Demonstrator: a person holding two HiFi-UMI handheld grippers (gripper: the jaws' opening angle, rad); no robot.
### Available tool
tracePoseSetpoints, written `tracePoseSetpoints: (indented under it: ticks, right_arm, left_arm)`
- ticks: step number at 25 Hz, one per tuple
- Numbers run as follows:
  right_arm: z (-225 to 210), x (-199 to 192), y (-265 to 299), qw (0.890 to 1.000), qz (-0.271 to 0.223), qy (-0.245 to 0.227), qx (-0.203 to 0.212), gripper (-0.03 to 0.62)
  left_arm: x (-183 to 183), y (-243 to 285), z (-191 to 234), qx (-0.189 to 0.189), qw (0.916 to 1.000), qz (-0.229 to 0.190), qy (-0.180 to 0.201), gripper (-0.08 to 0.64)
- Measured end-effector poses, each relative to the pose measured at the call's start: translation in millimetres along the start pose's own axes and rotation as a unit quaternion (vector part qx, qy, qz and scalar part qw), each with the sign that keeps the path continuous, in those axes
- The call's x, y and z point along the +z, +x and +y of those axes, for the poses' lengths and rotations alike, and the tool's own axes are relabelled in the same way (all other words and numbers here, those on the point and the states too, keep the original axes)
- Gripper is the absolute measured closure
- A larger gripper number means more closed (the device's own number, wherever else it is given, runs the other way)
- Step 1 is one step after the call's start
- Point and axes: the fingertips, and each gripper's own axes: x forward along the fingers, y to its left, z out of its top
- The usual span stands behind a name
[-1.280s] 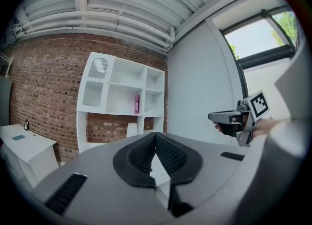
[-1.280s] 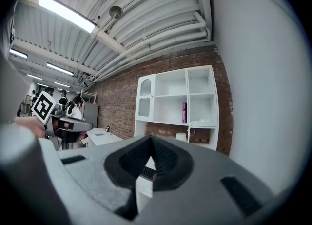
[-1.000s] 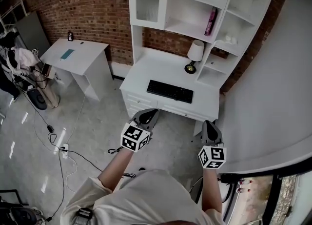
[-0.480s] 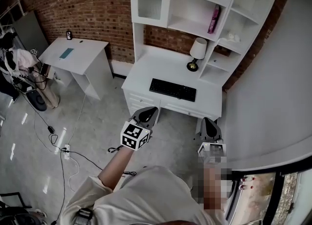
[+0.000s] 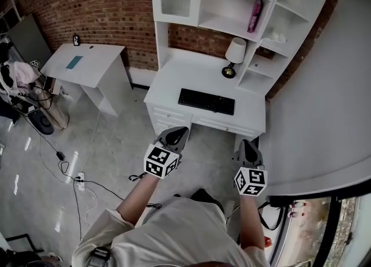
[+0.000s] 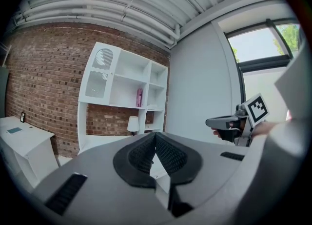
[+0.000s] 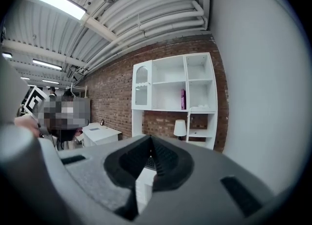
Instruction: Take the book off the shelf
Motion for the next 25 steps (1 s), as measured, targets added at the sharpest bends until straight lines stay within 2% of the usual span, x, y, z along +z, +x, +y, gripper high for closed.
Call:
tracePoseSetpoints:
  ticks: [5, 12, 25]
  right_arm:
    - [-9, 0, 10, 1.000, 0.004, 0.002, -0.011, 0.589]
    - [-29, 2, 45, 1.000, 0.001, -0.004, 0.000, 0.589]
    - [-108, 22, 158, 1.000, 0.002, 0.000, 0.013, 0.589]
  left_arm:
    - [-4, 12, 10, 0.001, 1.0000, 0.004, -0.006, 0.565]
    - [-3, 49, 20, 0.004, 0.9999, 0.008, -0.007, 0.565]
    - [27, 174, 57, 0.015, 0.9997, 0.018, 0.002, 0.565]
